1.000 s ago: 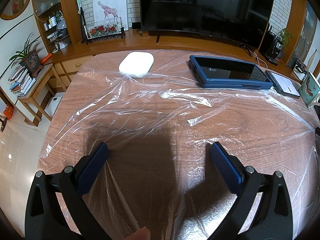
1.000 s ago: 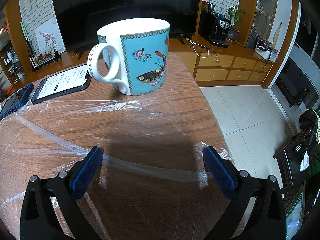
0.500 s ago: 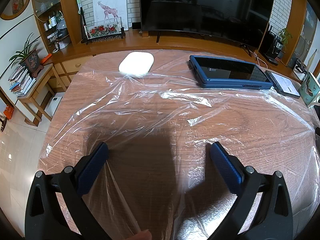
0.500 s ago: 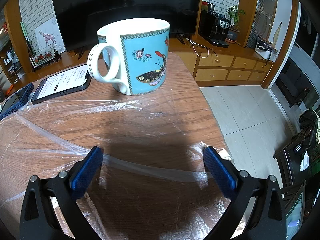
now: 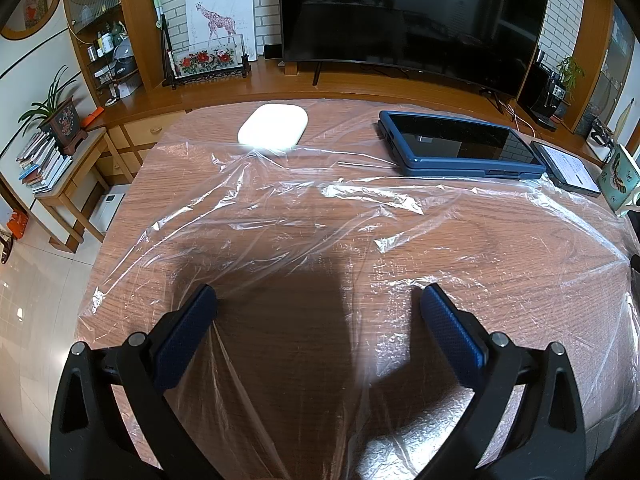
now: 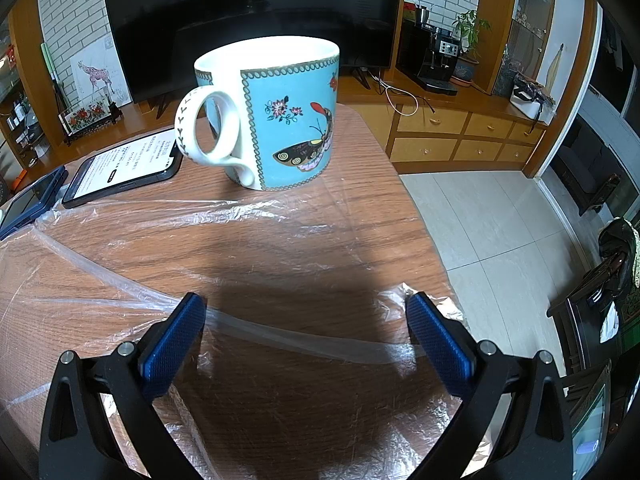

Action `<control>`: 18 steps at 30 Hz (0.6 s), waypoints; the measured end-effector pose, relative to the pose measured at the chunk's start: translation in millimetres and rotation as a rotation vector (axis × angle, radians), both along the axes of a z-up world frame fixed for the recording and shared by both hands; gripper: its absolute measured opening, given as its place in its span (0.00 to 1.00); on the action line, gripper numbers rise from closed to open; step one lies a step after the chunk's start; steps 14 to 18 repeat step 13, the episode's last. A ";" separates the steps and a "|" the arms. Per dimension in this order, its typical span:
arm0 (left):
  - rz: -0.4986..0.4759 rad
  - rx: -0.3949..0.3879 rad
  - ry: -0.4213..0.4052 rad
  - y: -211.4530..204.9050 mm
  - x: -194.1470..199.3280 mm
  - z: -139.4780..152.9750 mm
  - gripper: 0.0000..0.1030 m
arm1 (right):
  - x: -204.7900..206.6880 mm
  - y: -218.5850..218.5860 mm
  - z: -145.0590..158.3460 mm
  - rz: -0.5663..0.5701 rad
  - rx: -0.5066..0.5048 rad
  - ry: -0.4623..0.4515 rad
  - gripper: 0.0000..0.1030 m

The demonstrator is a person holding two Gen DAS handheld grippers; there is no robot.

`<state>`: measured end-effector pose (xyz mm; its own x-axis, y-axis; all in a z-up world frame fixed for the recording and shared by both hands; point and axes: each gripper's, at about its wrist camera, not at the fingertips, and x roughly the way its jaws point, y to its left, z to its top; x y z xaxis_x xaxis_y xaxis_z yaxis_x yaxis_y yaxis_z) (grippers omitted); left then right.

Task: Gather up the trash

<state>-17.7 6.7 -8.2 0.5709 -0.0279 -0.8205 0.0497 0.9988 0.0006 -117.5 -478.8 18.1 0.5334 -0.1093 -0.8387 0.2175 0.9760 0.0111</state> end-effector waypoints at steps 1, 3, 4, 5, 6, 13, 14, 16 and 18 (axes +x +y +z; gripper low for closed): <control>0.000 0.000 0.000 0.0 -0.1 -0.1 0.99 | 0.0 0.1 0.0 0.000 0.000 0.000 0.96; 0.000 0.000 0.000 0.6 0.5 -0.8 0.99 | 0.0 -0.1 0.2 0.000 0.000 0.000 0.96; 0.000 0.001 0.000 0.6 0.4 -0.8 0.99 | 0.0 0.0 0.1 0.000 0.000 0.000 0.96; 0.000 0.000 0.000 0.8 0.3 -1.0 0.99 | -0.1 0.2 -0.1 0.000 0.000 0.000 0.96; 0.000 0.000 0.000 0.5 0.4 -0.8 0.99 | -0.1 0.0 -0.1 0.000 0.000 0.000 0.96; 0.000 0.000 0.000 0.6 0.4 -0.8 0.99 | -0.1 0.1 0.0 0.000 0.000 0.000 0.96; 0.000 0.000 0.000 0.6 0.4 -0.8 0.99 | -0.1 0.1 0.0 0.000 0.000 0.000 0.96; 0.000 0.000 0.000 0.6 0.4 -0.8 0.99 | -0.1 0.1 0.0 0.000 0.000 0.000 0.96; 0.000 0.000 0.000 0.6 0.4 -0.8 0.99 | -0.1 0.1 0.0 0.000 0.000 0.000 0.96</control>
